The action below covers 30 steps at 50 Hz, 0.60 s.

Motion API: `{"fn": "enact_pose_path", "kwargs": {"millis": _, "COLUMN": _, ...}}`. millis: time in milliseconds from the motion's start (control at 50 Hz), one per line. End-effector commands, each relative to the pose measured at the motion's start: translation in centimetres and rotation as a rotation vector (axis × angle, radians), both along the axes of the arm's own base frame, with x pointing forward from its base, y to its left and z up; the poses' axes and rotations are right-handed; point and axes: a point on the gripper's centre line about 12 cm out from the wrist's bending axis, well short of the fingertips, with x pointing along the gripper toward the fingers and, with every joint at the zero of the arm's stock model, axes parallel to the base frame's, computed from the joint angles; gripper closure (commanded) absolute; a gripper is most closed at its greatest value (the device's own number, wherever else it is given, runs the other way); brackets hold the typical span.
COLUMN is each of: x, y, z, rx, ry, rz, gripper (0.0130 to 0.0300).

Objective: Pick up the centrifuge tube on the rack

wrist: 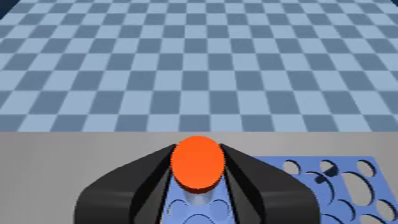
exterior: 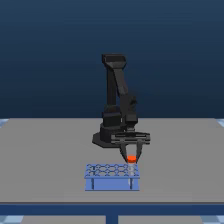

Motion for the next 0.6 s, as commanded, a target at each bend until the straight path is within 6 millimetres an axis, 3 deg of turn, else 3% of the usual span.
{"fn": "enact_pose_path", "kwargs": {"millis": 20, "x": 0.0, "y": 0.0, "z": 0.0, "rx": 0.000, "ry": 0.000, "rz": 0.000, "gripper": 0.0300}}
{"fn": "enact_pose_path", "kwargs": {"millis": 600, "x": 0.0, "y": 0.0, "z": 1.3, "rx": 0.000, "ry": 0.000, "rz": 0.000, "gripper": 0.0300}}
